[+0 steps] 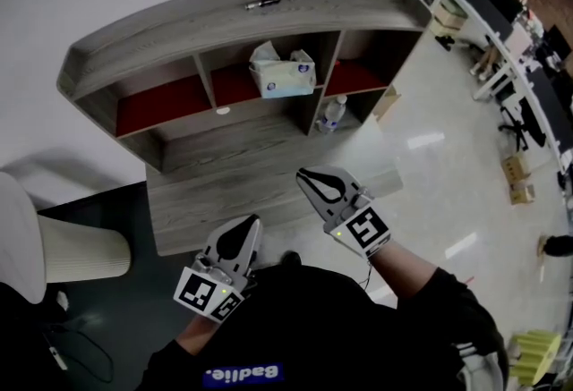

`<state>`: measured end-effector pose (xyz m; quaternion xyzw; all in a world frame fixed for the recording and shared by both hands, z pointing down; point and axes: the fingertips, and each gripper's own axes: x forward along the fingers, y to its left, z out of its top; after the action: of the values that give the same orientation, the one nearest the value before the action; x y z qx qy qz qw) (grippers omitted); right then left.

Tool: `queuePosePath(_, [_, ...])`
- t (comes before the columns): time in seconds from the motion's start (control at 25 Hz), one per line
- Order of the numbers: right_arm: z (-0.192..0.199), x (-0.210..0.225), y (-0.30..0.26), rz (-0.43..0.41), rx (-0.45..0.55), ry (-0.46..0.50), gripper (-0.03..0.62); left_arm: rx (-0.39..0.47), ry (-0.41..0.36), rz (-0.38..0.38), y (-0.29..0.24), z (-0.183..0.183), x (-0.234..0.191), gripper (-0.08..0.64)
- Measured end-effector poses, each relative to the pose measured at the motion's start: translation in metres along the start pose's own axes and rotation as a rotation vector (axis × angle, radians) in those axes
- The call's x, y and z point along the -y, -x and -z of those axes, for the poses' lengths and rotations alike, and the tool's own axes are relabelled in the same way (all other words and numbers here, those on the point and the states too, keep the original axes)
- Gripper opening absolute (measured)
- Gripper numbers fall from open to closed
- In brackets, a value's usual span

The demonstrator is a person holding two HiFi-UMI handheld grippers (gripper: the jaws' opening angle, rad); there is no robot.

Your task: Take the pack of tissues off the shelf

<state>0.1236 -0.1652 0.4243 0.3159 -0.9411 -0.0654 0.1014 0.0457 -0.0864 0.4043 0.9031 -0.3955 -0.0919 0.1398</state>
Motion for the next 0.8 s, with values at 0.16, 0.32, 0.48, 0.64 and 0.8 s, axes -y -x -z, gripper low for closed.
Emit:
queuePosePath(0.16, [0.001,0.007,-0.005,0.006,-0.004,0.021,0.034,0.001,-0.007,-0.002,-0.002,-0.002,-0.006,-0.002])
queuePosePath(0.32, [-0.002,0.006,-0.019,0.019,-0.016,0.029,0.034,-0.001,0.000,0.010,0.000,-0.007,-0.017,-0.002])
queuePosePath(0.48, [-0.009,0.001,-0.035,0.030,-0.036,0.067,0.034,0.001,0.002,0.030,0.004,-0.017,-0.033,-0.002])
queuePosePath(0.64, [-0.015,0.001,-0.051,0.058,-0.056,0.101,0.050,0.006,-0.001,0.046,0.012,-0.028,-0.048,-0.002])
queuePosePath(0.8, [-0.020,0.001,-0.064,0.071,-0.083,0.144,0.102,0.017,0.007,0.045,0.021,-0.036,-0.061,-0.002])
